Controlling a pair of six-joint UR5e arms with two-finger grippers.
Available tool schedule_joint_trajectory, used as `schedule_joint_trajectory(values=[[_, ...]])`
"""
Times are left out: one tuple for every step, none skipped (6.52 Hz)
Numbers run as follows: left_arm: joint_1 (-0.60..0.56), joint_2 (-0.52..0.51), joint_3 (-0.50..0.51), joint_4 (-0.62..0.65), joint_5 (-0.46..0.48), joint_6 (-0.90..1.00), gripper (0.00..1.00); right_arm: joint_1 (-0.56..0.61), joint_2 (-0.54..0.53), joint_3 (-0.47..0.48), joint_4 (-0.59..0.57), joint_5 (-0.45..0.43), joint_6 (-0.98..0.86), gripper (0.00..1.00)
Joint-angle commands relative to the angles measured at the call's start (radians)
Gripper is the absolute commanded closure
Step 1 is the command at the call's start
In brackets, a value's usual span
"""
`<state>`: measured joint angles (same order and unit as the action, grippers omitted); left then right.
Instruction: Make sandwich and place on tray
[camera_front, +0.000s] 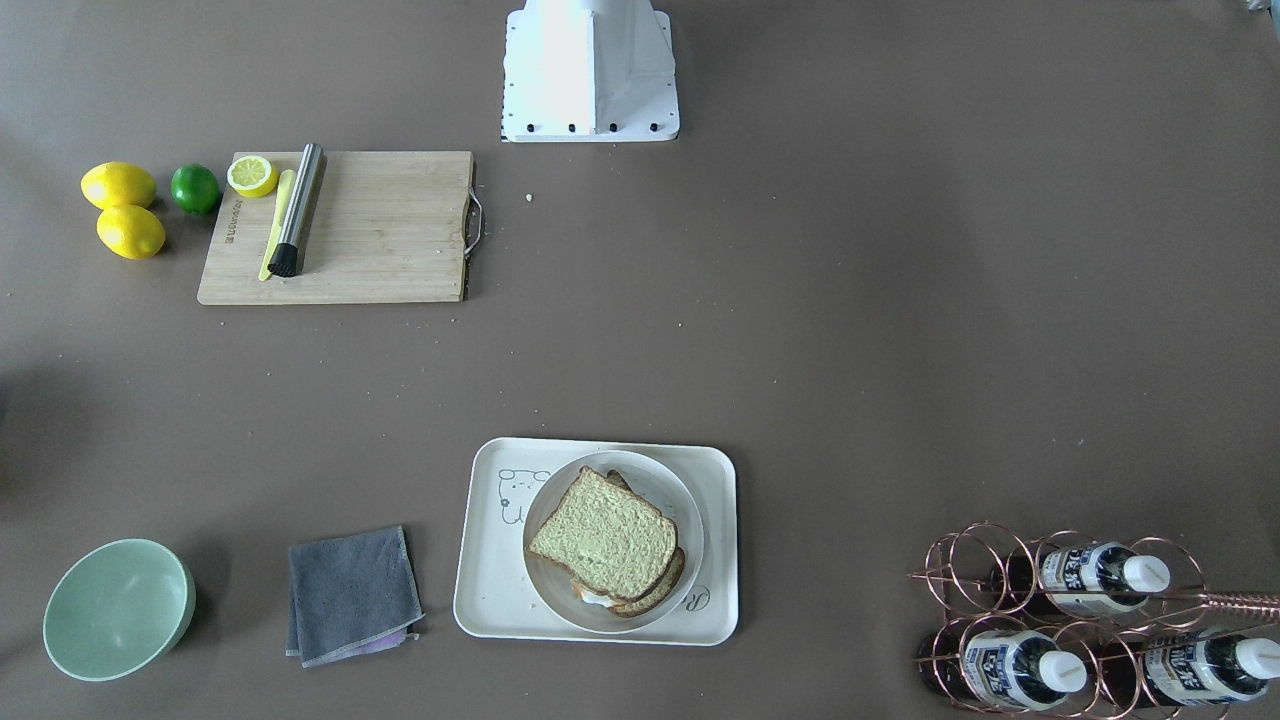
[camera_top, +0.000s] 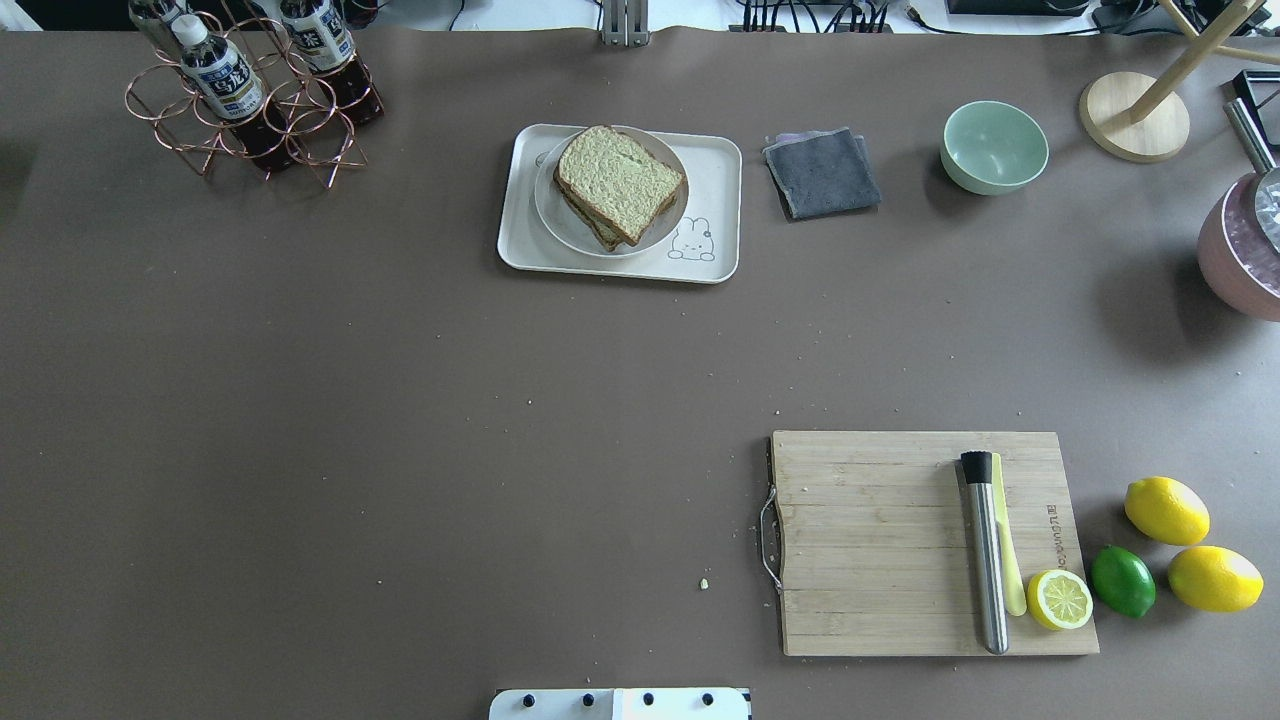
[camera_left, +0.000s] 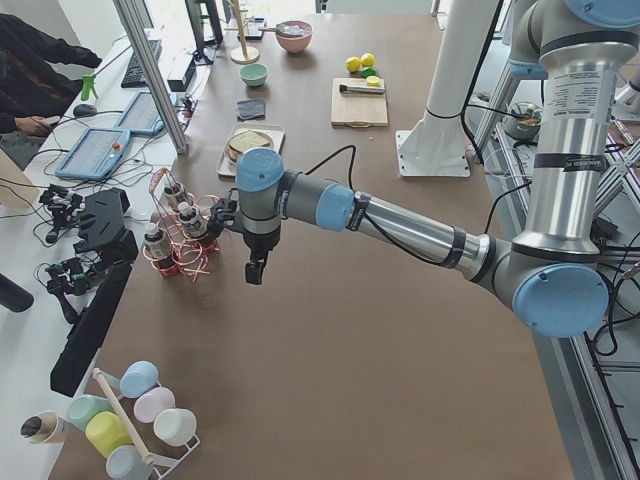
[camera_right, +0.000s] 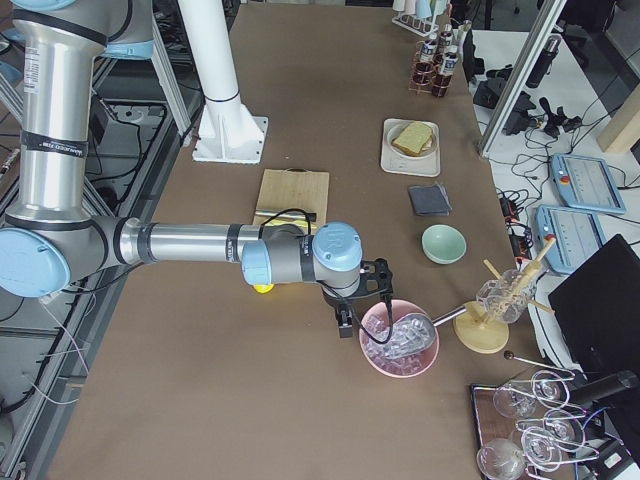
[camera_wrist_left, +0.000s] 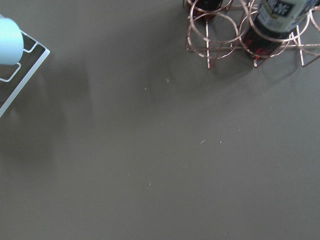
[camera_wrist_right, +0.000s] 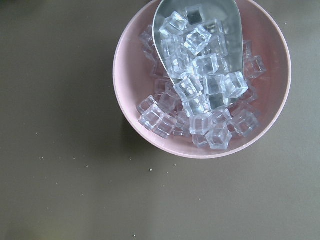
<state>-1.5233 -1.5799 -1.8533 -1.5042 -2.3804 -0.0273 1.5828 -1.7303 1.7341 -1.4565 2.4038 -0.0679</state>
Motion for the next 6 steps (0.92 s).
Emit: schedule_joint_trajectory(values=[[-0.031,0.09,0.017,-0.055,-0.057,0.064,0.03,0.011,-0.005,-0.024,0.004,0.001,-0.009,0.01],[-0.031,0.106,0.044,-0.114,-0.056,0.064,0.03,0.011,-0.005,-0.025,0.004,-0.002,-0.009,0.01],[-0.032,0.11,0.057,-0.134,-0.056,0.061,0.03,0.011,-0.005,-0.024,0.007,-0.002,-0.009,0.01],[-0.032,0.109,0.057,-0.134,-0.056,0.058,0.03,0.011,-0.005,-0.021,0.008,-0.003,-0.009,0.01],[-0.032,0.109,0.055,-0.136,-0.056,0.055,0.03,0.011,-0.002,-0.022,0.008,-0.008,-0.007,0.01],[-0.032,0.106,0.052,-0.136,-0.057,0.055,0.03,0.011,0.009,-0.018,0.007,-0.003,0.005,0.01]])
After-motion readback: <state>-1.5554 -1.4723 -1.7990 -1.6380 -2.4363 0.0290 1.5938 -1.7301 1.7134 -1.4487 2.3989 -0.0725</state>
